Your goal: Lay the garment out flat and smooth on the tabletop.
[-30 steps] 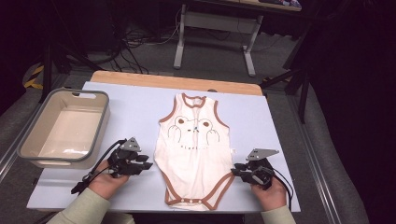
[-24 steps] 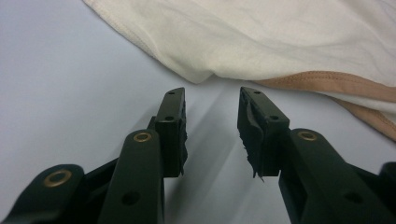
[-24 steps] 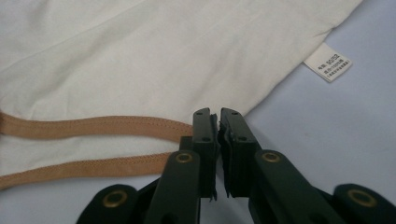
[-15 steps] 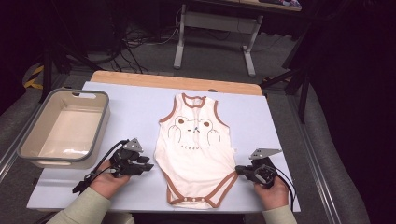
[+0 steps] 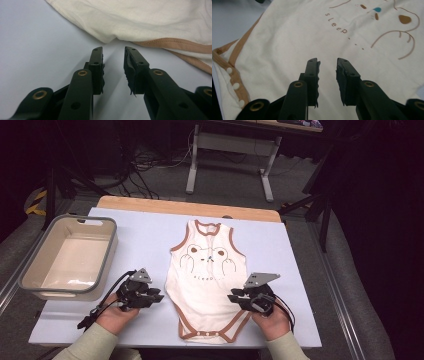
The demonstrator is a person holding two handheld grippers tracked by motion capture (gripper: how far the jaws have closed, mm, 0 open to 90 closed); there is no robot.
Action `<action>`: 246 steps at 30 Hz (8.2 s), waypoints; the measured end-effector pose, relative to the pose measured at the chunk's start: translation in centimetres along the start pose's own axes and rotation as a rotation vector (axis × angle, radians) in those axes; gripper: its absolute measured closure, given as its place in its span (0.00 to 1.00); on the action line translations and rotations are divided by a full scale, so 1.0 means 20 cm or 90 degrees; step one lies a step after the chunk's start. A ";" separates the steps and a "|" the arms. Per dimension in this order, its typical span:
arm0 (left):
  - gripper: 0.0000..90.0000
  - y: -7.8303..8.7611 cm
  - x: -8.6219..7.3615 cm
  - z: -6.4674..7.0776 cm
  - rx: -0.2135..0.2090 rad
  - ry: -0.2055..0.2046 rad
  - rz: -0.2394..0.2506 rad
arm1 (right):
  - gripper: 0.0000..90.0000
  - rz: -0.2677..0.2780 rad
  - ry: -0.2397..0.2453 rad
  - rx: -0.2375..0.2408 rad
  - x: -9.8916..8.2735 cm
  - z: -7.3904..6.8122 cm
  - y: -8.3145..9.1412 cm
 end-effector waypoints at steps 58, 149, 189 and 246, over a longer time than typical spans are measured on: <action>0.96 -0.09 0.19 0.09 -0.022 -0.043 0.017 | 0.76 0.034 -0.012 0.023 -0.08 0.01 0.03; 0.76 -0.01 0.08 0.32 -0.133 -0.092 0.007 | 0.69 0.008 0.012 0.089 -0.24 -0.10 0.08; 0.74 0.09 0.02 0.12 -0.053 -0.045 -0.031 | 0.77 -0.008 0.006 0.069 -0.24 -0.08 0.14; 0.97 0.10 -0.05 0.10 -0.037 -0.018 -0.076 | 0.98 -0.057 -0.105 0.016 -0.38 0.03 0.21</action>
Point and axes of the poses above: each handheld gripper's, and its own axes: y roughly backward along the jaws, x roughly out of its top, z roughly to its right, the point moved 1 cm from there along -y, roughly forward along the jaws, and after that the axes turned 14 degrees about x, right-handed, at the moved point
